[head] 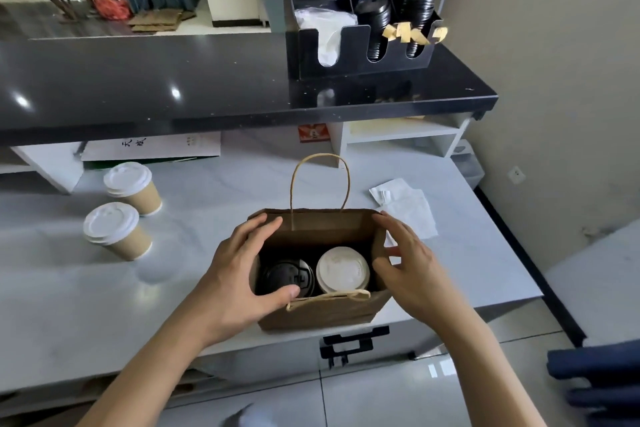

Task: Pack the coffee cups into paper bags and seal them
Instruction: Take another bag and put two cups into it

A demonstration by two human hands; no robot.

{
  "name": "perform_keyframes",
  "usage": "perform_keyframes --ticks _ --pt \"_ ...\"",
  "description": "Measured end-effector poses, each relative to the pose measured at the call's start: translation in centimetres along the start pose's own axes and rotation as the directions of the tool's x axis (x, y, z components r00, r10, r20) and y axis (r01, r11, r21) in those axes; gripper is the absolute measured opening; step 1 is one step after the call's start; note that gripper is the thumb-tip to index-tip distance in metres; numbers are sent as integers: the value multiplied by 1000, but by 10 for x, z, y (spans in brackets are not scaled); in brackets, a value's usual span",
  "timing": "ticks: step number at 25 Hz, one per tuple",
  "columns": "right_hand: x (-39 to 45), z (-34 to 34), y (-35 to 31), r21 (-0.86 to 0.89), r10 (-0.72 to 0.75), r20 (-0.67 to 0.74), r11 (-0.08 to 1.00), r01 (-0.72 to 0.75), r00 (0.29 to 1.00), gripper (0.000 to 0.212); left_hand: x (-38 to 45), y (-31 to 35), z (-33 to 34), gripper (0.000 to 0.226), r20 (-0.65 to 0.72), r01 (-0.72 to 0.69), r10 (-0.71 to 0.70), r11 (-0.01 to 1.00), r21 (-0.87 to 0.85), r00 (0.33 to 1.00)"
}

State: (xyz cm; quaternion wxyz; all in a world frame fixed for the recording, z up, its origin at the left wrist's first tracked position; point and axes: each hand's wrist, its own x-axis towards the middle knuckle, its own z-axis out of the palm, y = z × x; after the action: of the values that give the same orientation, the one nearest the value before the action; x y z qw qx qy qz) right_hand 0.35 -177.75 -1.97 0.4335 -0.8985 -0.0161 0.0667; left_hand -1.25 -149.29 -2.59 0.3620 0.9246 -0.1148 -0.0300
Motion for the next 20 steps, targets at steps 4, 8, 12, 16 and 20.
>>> perform_keyframes --ticks 4,8,12,16,20 --pt "7 -23 20 -6 9 -8 1000 -9 1000 63 18 19 16 97 19 -6 6 1000 4 1000" --pt "21 -35 30 8 17 -22 1000 -17 1000 63 40 27 23 93 18 -10 11 1000 -2 1000" --pt "40 -41 31 9 33 -34 999 -33 999 64 66 24 24 96 -18 -54 54 998 -8 998" --pt "65 -41 24 12 58 -38 998 -57 998 64 84 18 16 93 11 -43 44 999 -16 999" --pt "89 -36 18 -5 46 -49 999 -46 998 63 102 8 7 91 -1 -55 55 998 -15 998"
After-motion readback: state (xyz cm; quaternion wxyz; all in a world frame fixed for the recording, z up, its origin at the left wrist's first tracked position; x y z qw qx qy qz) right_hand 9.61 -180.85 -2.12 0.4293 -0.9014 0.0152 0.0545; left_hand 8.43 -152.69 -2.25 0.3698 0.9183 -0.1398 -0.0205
